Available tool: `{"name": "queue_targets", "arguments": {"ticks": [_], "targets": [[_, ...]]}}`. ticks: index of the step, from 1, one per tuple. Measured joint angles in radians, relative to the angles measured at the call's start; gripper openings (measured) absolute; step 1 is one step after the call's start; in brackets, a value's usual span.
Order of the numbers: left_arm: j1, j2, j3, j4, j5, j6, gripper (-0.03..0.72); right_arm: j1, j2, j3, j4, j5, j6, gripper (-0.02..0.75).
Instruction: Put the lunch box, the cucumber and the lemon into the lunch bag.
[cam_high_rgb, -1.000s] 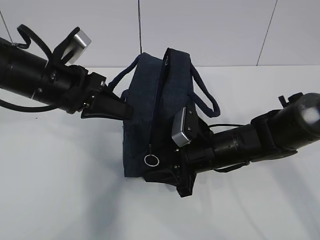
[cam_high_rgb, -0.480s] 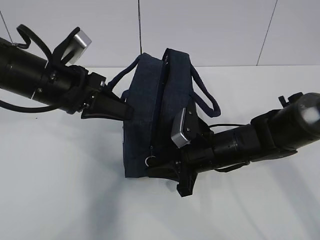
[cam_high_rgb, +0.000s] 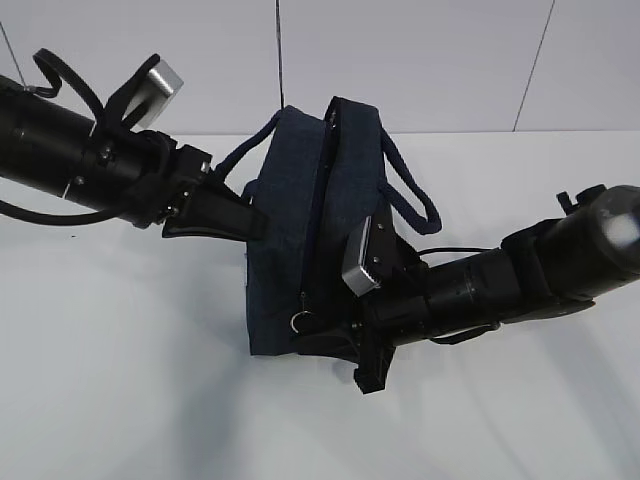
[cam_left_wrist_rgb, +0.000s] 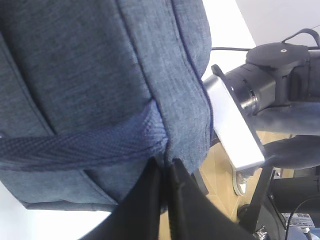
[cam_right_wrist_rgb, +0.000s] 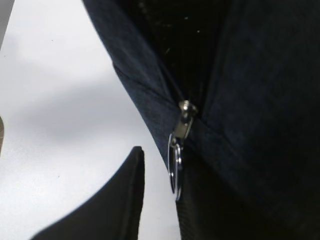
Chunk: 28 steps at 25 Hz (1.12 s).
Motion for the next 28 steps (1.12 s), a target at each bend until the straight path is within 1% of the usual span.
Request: {"name": "queue_targets", "arguments": {"ticks": [7, 25, 27, 28], "targets": [[0.0, 0.0, 0.0, 0.0, 0.0, 0.0, -0.009, 0.0, 0.0, -0.018, -0.002, -0.002, 0.043, 0.17], [0.0, 0.0, 0.0, 0.0, 0.0, 0.0, -0.009, 0.0, 0.0, -0.021, -0.002, -0.002, 0.057, 0.17], [0.0, 0.0, 0.0, 0.0, 0.0, 0.0, -0.009, 0.0, 0.0, -0.021, -0.002, -0.002, 0.063, 0.154], [0.0, 0.0, 0.0, 0.0, 0.0, 0.0, -0.009, 0.0, 0.0, -0.021, -0.002, -0.002, 0.065, 0.127]]}}
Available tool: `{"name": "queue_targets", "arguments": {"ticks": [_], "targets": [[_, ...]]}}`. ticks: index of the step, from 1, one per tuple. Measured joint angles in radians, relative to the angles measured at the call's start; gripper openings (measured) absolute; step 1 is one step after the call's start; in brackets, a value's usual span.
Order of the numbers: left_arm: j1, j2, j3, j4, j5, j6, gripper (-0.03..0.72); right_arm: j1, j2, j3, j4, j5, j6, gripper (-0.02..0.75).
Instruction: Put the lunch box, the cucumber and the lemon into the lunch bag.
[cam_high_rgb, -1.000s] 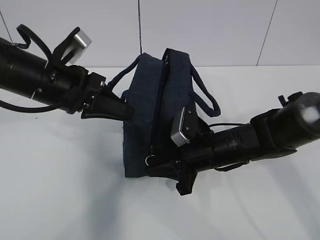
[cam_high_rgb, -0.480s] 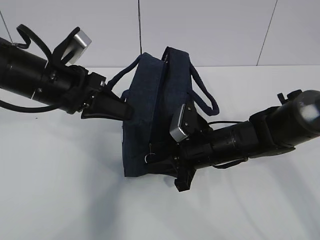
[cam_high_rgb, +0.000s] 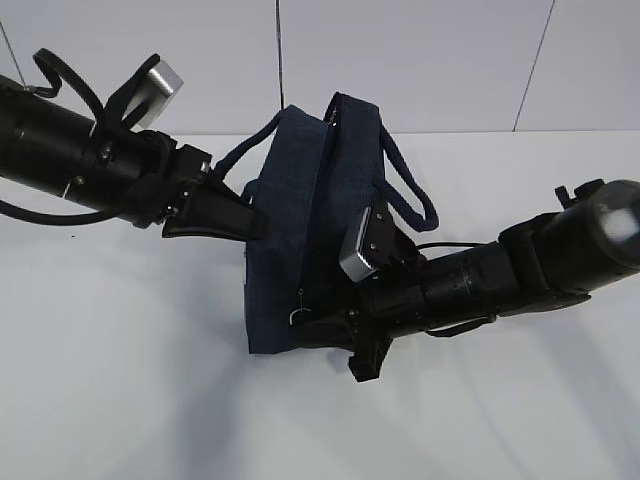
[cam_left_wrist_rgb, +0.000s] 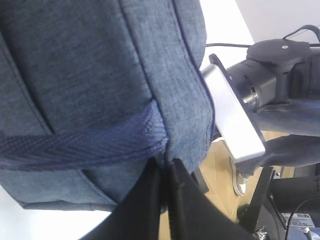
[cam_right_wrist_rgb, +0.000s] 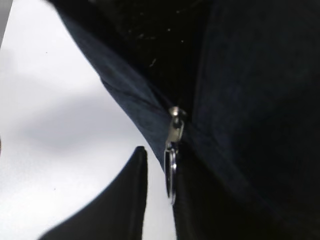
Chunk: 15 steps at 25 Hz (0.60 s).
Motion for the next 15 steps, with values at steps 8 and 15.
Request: {"name": "queue_targets", "arguments": {"ticks": [8, 15], "targets": [[0.0, 0.0, 0.0, 0.0, 0.0, 0.0, -0.009, 0.0, 0.0, 0.0, 0.0, -0.004, 0.006, 0.001], [0.0, 0.0, 0.0, 0.001, 0.0, 0.0, -0.009, 0.0, 0.0, 0.0, 0.0, -0.019, 0.006, 0.001]]}}
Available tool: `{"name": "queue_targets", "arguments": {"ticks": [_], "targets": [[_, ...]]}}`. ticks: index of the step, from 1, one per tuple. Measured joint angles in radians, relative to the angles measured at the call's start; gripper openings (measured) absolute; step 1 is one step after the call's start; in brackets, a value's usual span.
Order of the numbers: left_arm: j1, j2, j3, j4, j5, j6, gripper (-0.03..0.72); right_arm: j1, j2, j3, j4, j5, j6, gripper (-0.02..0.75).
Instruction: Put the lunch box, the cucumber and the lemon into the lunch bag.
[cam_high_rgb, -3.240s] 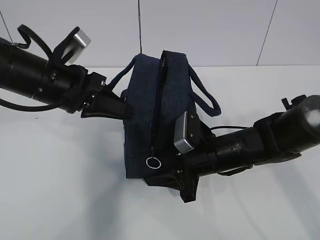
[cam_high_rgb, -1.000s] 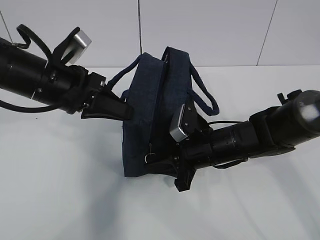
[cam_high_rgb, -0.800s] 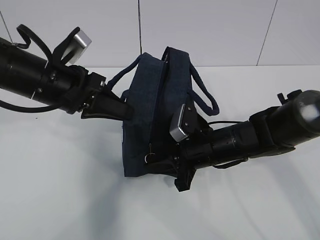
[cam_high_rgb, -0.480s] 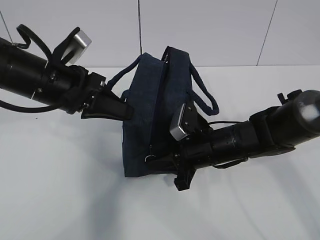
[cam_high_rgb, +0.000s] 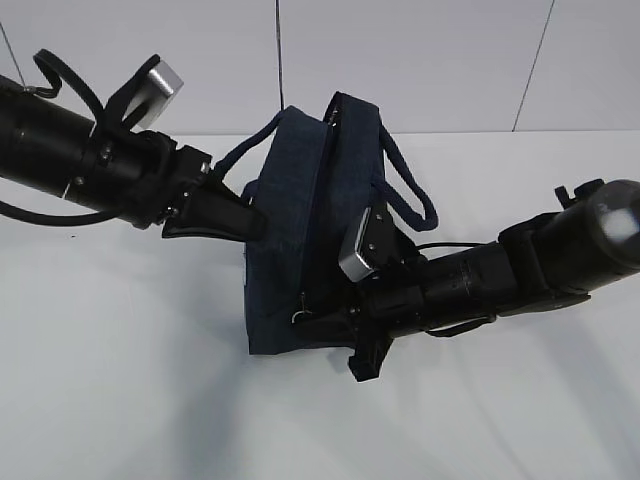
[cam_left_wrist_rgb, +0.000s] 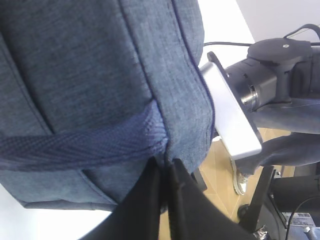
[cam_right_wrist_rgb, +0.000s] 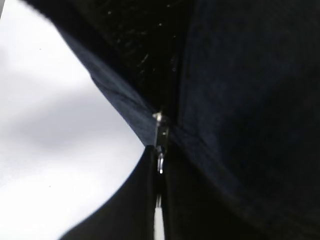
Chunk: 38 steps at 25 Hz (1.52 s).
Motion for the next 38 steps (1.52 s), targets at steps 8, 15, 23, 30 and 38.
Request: {"name": "queue_targets", "arguments": {"ticks": [8, 15, 23, 30, 38], "targets": [[0.0, 0.0, 0.0, 0.002, 0.0, 0.0, -0.009, 0.0, -0.027, 0.0, -0.084, -0.029, 0.102, 0.001], [0.0, 0.0, 0.0, 0.002, -0.031, 0.0, -0.009, 0.0, -0.082, -0.002, -0.22, -0.058, 0.213, 0.001], [0.0, 0.0, 0.0, -0.007, -0.06, 0.0, -0.009, 0.0, -0.132, -0.002, -0.307, -0.06, 0.293, 0.001], [0.0, 0.0, 0.0, -0.011, -0.075, 0.0, -0.009, 0.0, -0.165, -0.002, -0.345, -0.062, 0.335, 0.001], [0.0, 0.0, 0.0, -0.011, -0.083, 0.0, -0.009, 0.0, -0.233, -0.002, -0.36, -0.113, 0.374, 0.001]]}}
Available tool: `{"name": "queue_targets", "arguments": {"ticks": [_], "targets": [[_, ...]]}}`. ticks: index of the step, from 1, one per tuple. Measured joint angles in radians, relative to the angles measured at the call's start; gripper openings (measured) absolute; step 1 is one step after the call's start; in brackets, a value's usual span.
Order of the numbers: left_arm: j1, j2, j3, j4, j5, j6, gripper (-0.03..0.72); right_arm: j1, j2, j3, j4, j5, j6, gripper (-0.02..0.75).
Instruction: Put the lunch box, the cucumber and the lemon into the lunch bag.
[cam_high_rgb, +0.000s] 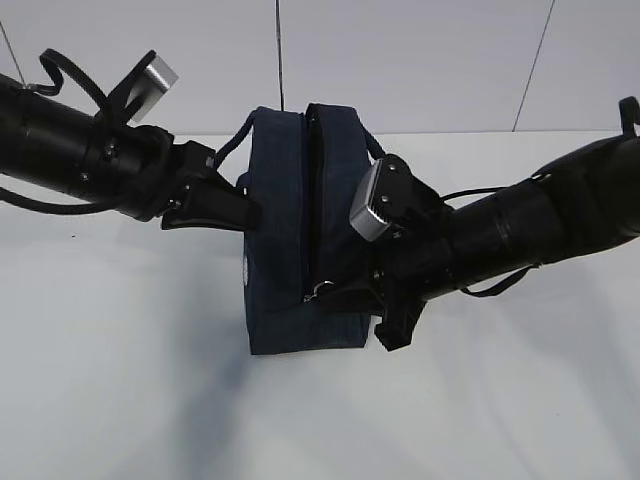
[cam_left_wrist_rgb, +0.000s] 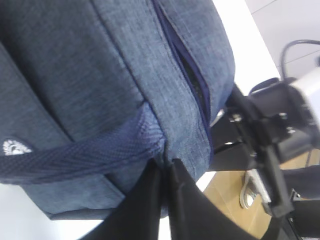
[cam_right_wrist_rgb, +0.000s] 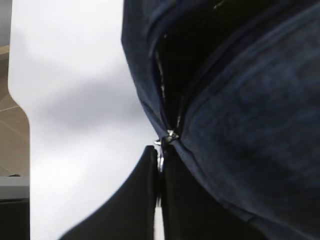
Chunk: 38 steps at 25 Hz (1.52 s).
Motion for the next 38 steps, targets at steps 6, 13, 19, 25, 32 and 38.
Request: {"name": "queue_targets", "arguments": {"ticks": [6, 13, 19, 25, 32, 38], "targets": [[0.0, 0.0, 0.0, -0.002, -0.018, 0.0, -0.009, 0.0, -0.022, 0.0, -0.007, -0.005, 0.055, 0.001], [0.0, 0.0, 0.0, -0.004, -0.021, 0.0, -0.009, 0.0, -0.044, 0.0, -0.008, 0.009, 0.289, 0.001], [0.0, 0.0, 0.0, -0.008, -0.021, 0.0, -0.009, 0.0, -0.057, 0.0, -0.011, 0.054, 0.406, 0.001], [0.0, 0.0, 0.0, -0.008, -0.021, 0.0, -0.009, 0.0, -0.057, 0.0, 0.005, 0.059, 0.491, 0.001], [0.0, 0.0, 0.0, -0.009, -0.023, 0.0, -0.009, 0.0, -0.057, 0.0, 0.086, 0.065, 0.5, 0.001], [0.0, 0.0, 0.0, -0.009, -0.027, 0.0, -0.009, 0.0, -0.061, 0.0, 0.133, 0.085, 0.5, 0.001]]}}
